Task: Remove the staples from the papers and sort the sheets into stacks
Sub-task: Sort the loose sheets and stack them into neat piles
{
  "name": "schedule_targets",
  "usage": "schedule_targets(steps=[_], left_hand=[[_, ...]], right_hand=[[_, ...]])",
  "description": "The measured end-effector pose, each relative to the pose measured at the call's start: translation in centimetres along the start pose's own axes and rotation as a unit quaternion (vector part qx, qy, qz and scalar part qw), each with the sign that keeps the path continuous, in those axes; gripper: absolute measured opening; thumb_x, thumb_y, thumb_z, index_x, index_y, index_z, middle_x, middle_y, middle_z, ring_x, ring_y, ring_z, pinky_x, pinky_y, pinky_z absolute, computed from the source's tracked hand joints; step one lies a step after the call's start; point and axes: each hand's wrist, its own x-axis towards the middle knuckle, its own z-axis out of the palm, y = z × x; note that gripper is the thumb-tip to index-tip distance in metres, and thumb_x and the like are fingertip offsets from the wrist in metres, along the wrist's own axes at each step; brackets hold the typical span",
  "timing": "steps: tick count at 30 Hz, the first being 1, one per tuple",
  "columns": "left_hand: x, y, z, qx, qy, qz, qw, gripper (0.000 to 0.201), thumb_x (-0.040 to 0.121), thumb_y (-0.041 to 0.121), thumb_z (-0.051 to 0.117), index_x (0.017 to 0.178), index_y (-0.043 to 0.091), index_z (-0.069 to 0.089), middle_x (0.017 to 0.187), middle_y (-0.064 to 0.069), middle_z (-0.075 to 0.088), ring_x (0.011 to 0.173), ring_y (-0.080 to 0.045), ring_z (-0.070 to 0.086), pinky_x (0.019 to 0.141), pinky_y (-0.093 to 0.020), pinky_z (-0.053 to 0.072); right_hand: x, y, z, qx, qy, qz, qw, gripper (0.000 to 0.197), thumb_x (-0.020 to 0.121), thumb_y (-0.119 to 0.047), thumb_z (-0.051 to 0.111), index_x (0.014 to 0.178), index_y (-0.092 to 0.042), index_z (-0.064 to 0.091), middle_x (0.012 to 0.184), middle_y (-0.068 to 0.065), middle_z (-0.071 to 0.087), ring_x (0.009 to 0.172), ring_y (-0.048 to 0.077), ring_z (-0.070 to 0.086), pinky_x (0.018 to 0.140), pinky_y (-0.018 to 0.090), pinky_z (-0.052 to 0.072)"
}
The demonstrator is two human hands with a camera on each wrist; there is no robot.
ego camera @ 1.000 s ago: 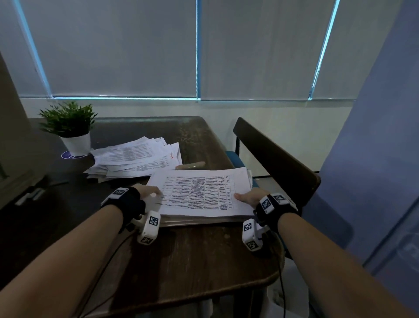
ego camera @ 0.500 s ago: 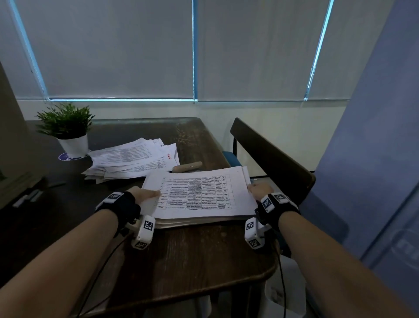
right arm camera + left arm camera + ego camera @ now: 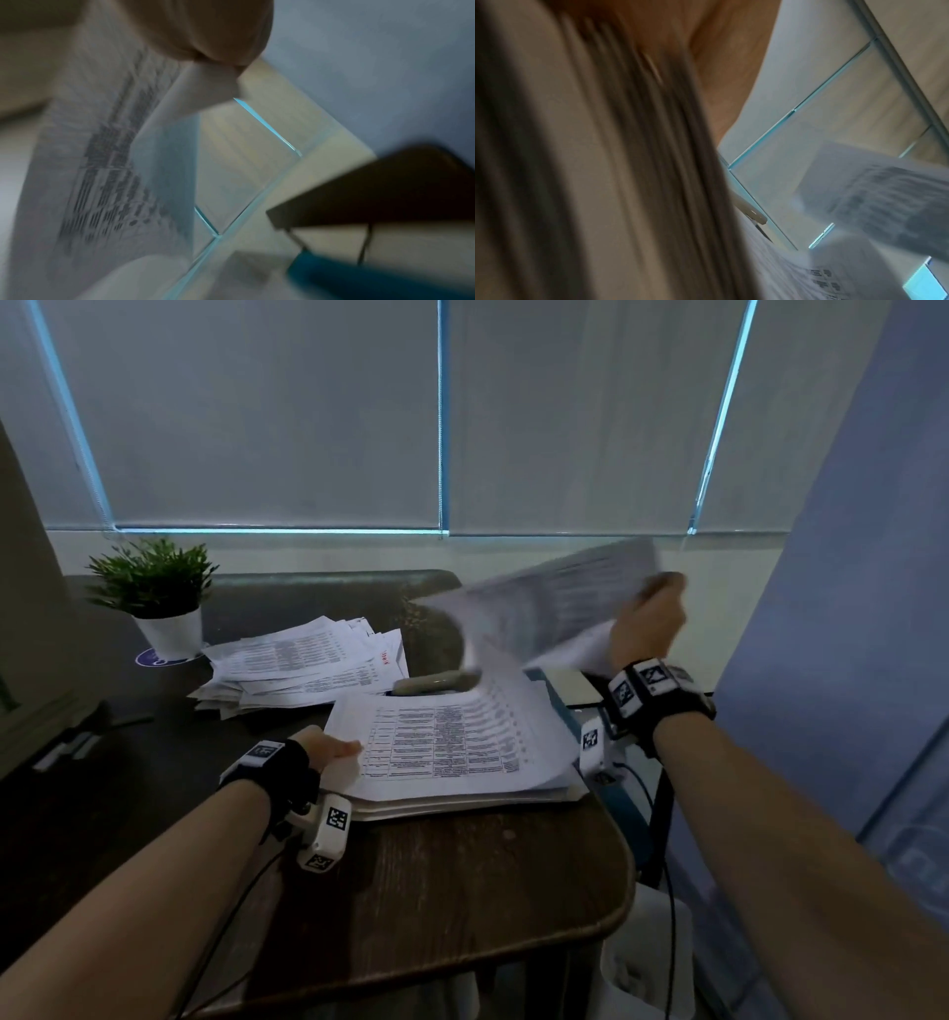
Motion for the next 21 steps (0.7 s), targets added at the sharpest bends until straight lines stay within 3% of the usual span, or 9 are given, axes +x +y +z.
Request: schedule_targets(steps=[1,3,4,6,8,11,18,19,21], left_hand=[[0.0,0.0,0.0,-0.006,0.006,0.012,1.000,0.077,0.080,0.034,0.074,0.138,-0.001,0.039,0.131,-0.019,0.053,0.113,-0.033,0.055,0.092,-0.038,0.047],[0.1,0.0,0.0,-0.040,0.008,0.050,0.998,0.085,0.082,0.021,0.072,0.148,0.007,0.021,0.145,-0.017,0.038,0.125,-0.035,0.045,0.098,-0.039,0.041],[0.2,0.1,0.1,-0.041,0.001,0.070,0.997,0.084,0.084,0.017,0.070,0.150,0.012,0.017,0.149,-0.016,0.033,0.127,-0.035,0.043,0.096,-0.037,0.040],[-0.2,0.1,0.3,-0.025,-0.017,0.100,0.995,0.075,0.088,0.013,0.065,0.149,0.017,0.022,0.150,-0.017,0.030,0.128,-0.034,0.042,0.092,-0.033,0.040],[0.0,-0.2,0.4,-0.043,-0.025,0.113,0.992,0.062,0.089,0.009,0.062,0.144,0.016,0.034,0.148,-0.018,0.033,0.128,-0.032,0.042,0.097,-0.031,0.038],[0.2,-0.6,0.5,-0.083,-0.059,0.110,0.989,0.043,0.091,0.003,0.058,0.132,0.012,0.051,0.136,-0.020,0.049,0.111,-0.027,0.054,0.100,-0.035,0.043],[0.6,-1.3,0.3,-0.189,-0.071,0.095,0.975,0.035,0.097,-0.003,0.041,0.128,0.013,0.046,0.114,-0.015,0.054,0.082,-0.012,0.059,0.071,-0.019,0.047],[0.4,-1.2,0.3,-0.207,-0.082,0.092,0.970,0.032,0.098,-0.001,0.040,0.127,0.011,0.045,0.114,-0.017,0.055,0.077,-0.010,0.059,0.070,-0.019,0.047],[-0.1,-0.9,0.5,-0.246,-0.073,0.082,0.963,0.030,0.102,0.012,0.037,0.130,0.004,0.044,0.118,-0.015,0.052,0.087,-0.021,0.059,0.075,-0.027,0.044]], right_hand=[[1.0,-0.1,-0.2,0.054,0.076,0.042,0.995,0.020,0.102,-0.007,0.037,0.095,-0.005,0.056,0.091,0.015,0.062,0.078,0.026,0.055,0.059,0.023,0.036],[2.0,0.4,-0.8,0.253,0.170,0.216,0.928,0.026,0.106,-0.018,0.037,0.089,-0.011,0.056,0.086,0.007,0.058,0.078,0.024,0.053,0.055,0.022,0.034],[2.0,1.0,-1.1,0.289,0.147,0.287,0.902,0.026,0.106,-0.021,0.036,0.104,-0.007,0.059,0.099,0.011,0.061,0.093,0.028,0.057,0.060,0.023,0.036],[1.7,2.9,-1.1,0.133,-0.028,0.317,0.939,0.038,0.105,-0.019,0.035,0.137,-0.003,0.047,0.137,0.017,0.053,0.123,0.031,0.052,0.063,0.023,0.041],[-0.2,4.7,-0.4,-0.037,-0.175,0.286,0.941,0.039,0.104,-0.016,0.037,0.138,-0.001,0.048,0.142,0.016,0.050,0.128,0.030,0.051,0.075,0.026,0.047],[-2.4,6.1,0.9,-0.199,-0.242,0.266,0.912,0.036,0.102,-0.018,0.044,0.129,0.004,0.056,0.133,0.019,0.057,0.124,0.034,0.054,0.097,0.036,0.044],[-6.5,8.6,1.7,-0.354,-0.410,0.089,0.836,0.029,0.101,-0.017,0.045,0.109,0.003,0.064,0.113,0.017,0.065,0.111,0.033,0.061,0.084,0.032,0.046],[-6.8,8.5,1.4,-0.365,-0.422,0.074,0.827,0.028,0.101,-0.016,0.046,0.111,0.003,0.064,0.116,0.017,0.065,0.110,0.032,0.061,0.086,0.032,0.046],[-7.2,8.6,1.1,-0.378,-0.437,0.052,0.814,0.027,0.100,-0.014,0.047,0.115,0.002,0.063,0.119,0.017,0.064,0.112,0.032,0.059,0.090,0.034,0.045]])
